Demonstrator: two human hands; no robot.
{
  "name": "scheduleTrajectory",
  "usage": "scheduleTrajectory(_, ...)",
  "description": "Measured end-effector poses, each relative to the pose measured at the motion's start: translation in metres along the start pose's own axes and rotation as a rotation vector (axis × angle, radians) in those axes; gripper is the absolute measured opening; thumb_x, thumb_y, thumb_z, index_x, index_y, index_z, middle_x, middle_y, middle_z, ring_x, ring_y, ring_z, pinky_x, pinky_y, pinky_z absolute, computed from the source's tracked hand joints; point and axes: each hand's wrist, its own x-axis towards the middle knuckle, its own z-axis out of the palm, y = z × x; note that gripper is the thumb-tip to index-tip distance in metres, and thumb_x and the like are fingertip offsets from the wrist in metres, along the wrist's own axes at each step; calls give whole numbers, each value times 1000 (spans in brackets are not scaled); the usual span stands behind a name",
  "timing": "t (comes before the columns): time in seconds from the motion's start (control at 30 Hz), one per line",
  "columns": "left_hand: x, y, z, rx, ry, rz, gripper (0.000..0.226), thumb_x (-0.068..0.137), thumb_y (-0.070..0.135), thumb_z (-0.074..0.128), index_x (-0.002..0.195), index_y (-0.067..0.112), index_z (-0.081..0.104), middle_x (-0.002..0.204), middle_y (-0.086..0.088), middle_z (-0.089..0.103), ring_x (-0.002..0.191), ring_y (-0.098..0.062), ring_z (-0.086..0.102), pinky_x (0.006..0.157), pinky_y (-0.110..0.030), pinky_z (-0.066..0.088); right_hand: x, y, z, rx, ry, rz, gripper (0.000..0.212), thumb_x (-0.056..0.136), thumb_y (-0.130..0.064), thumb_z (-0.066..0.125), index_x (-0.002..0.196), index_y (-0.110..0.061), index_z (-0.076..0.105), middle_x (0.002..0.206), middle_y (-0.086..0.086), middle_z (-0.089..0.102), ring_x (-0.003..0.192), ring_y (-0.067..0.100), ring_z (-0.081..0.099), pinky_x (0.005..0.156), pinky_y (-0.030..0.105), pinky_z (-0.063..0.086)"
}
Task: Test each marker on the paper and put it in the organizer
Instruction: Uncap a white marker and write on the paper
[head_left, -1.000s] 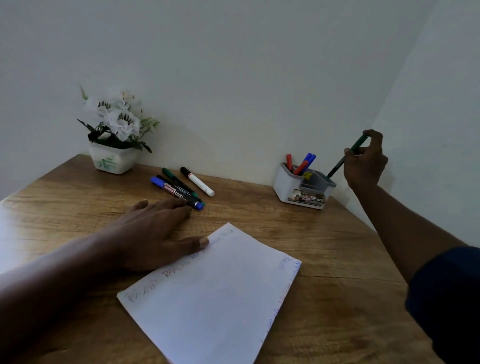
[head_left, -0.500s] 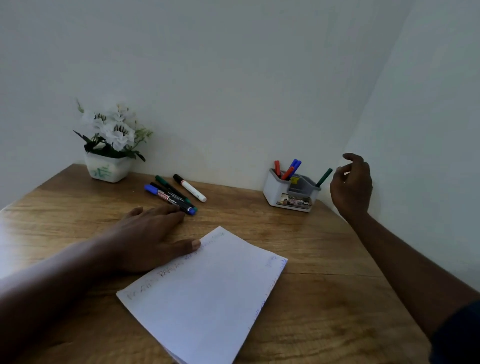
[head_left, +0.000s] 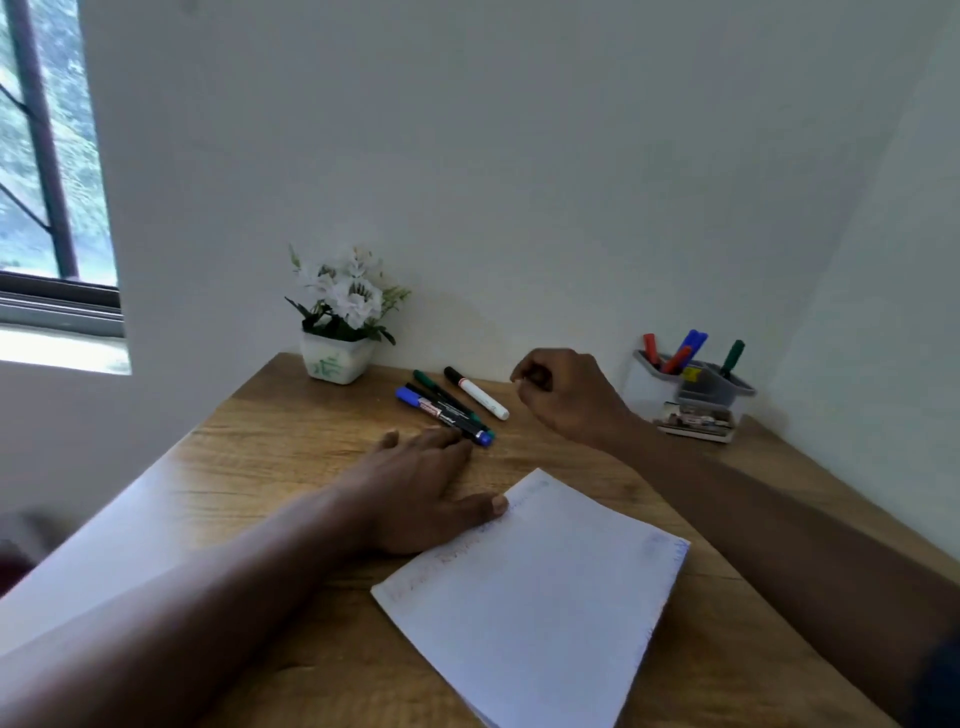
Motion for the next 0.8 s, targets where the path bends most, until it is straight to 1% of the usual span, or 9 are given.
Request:
scheduleTrajectory(0.13, 2, -2, 2, 0, 13, 2, 94, 88, 83, 27, 161, 25, 14, 169, 1, 10, 155, -16, 9, 125, -51, 5, 55, -12, 36, -48, -84, 103, 17, 90, -24, 65, 98, -13, 75, 104, 4, 75, 98, 20, 68, 84, 36, 58)
scheduleTrajectory(0.27, 5, -3, 5, 2, 31, 11, 95, 86, 84, 27, 160, 25, 16, 169, 1, 11, 155, -17, 10, 125, -53, 7, 87, -12, 63, -169, -212, 212, 39, 84, -46, 71, 105, -13, 71, 108, 7, 71, 99, 24, 66, 86, 39, 58)
scheduleTrajectory(0.33, 6, -4, 5, -1, 37, 17, 95, 86, 84, 27, 160, 25, 17, 169, 1, 11, 155, -17, 11, 125, -54, 8, 92, -9, 74, -222, -250, 232, 42, 81, -42, 76, 109, -13, 67, 112, 9, 69, 103, 26, 65, 87, 37, 57)
scheduleTrajectory(0.4, 7, -4, 5, -3, 38, 23, 95, 87, 84, 27, 160, 24, 17, 169, 1, 11, 155, -16, 10, 125, -54, 8, 93, -5, 79, -222, -220, 228, 38, 82, -35, 78, 110, -11, 68, 115, 12, 70, 106, 28, 65, 87, 35, 55)
scheduleTrajectory(0.47, 7, -4, 4, -6, 36, 22, 95, 87, 83, 27, 160, 24, 16, 169, 1, 9, 155, -16, 9, 125, -54, 7, 89, -3, 77, -191, -145, 206, 30, 86, -30, 75, 108, -10, 71, 113, 11, 72, 106, 28, 66, 85, 34, 54)
scheduleTrajectory(0.53, 7, -4, 5, -7, 31, 20, 95, 87, 83, 28, 161, 24, 15, 170, 1, 8, 155, -17, 9, 125, -53, 7, 80, -2, 67, -115, -55, 167, 22, 89, -27, 70, 105, -12, 72, 108, 7, 72, 103, 26, 66, 78, 30, 48)
scheduleTrajectory(0.6, 7, -3, 5, -13, 30, 19, 95, 87, 83, 28, 161, 24, 15, 170, 1, 8, 155, -17, 8, 125, -53, 7, 66, -5, 48, -39, 6, 103, 15, 91, -26, 66, 101, -16, 71, 103, 2, 70, 97, 22, 66, 75, 28, 44)
scheduleTrajectory(0.7, 6, -3, 4, -30, 31, 18, 93, 88, 82, 29, 160, 25, 17, 169, 2, 10, 155, -17, 9, 125, -52, 6, 36, -13, 13, 55, 40, 4, 10, 96, -25, 61, 105, -22, 64, 100, -5, 69, 88, 14, 65, 75, 30, 51)
scheduleTrajectory(0.8, 2, -3, 1, -81, 76, 31, 91, 88, 81, 32, 160, 28, 17, 169, 2, 15, 154, -16, 14, 125, -51, 9, -6, -19, -18, 110, 19, -74, 12, 100, -24, 56, 111, -28, 55, 92, -7, 71, 76, 10, 67, 66, 33, 55)
